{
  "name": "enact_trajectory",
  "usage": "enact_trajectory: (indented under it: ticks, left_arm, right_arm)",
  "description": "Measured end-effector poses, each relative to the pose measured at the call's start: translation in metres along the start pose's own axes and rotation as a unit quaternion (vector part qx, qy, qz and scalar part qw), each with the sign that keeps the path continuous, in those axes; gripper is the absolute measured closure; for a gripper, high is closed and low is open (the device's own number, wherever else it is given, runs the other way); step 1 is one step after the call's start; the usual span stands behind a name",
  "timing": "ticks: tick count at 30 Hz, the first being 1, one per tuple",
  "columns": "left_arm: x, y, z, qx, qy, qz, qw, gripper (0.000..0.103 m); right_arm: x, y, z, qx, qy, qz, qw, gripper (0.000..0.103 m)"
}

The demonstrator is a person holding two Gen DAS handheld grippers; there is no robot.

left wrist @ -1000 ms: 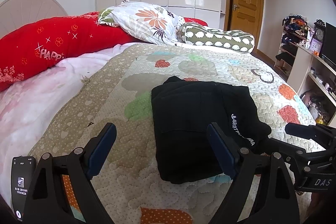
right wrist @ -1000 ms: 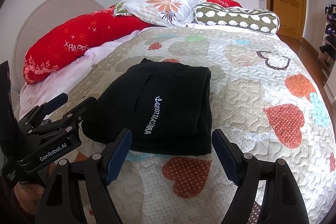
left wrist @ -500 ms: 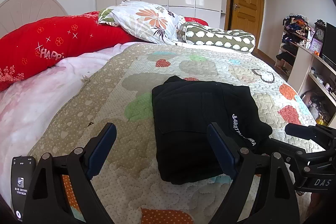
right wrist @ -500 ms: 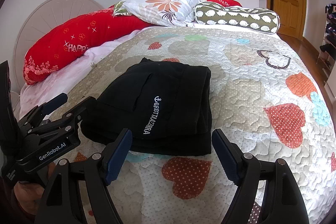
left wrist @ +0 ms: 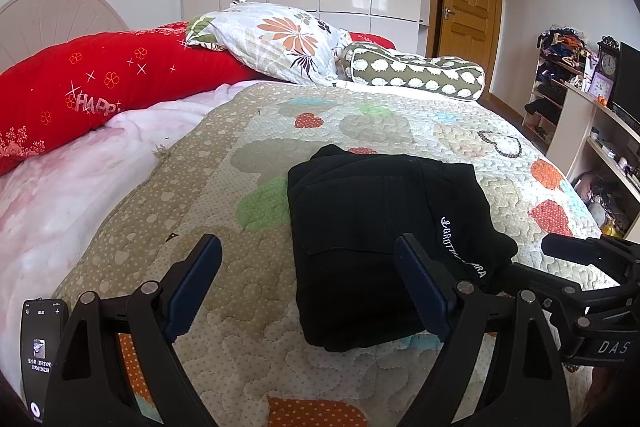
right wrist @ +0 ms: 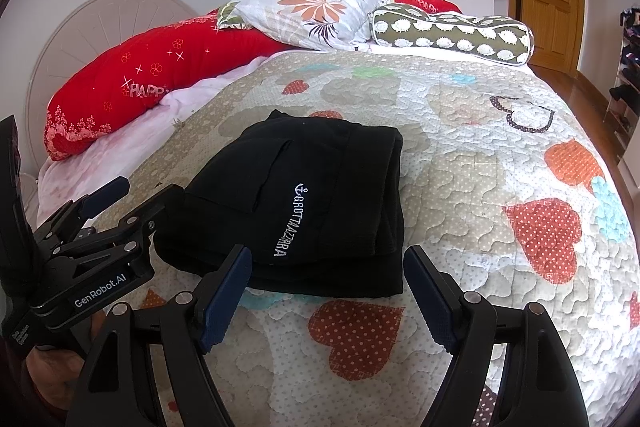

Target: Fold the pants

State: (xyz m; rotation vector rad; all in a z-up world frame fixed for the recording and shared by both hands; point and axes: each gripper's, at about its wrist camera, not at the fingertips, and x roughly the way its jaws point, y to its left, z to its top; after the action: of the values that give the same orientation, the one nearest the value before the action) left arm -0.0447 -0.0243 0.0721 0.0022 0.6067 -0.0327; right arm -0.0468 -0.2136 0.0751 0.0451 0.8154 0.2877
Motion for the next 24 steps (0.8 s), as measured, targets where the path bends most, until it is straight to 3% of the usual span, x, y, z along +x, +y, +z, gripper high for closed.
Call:
enact_trajectory:
  ticks: [24]
  left_arm:
    - [-0.0005, -0.0001, -0.0008, -0.001, -0.002, -0.005, 1.0000, 0.014]
  right_arm:
    - [-0.0066, -0.0018, 0.0006, 0.000, -0.003, -0.003, 1.000, 0.023]
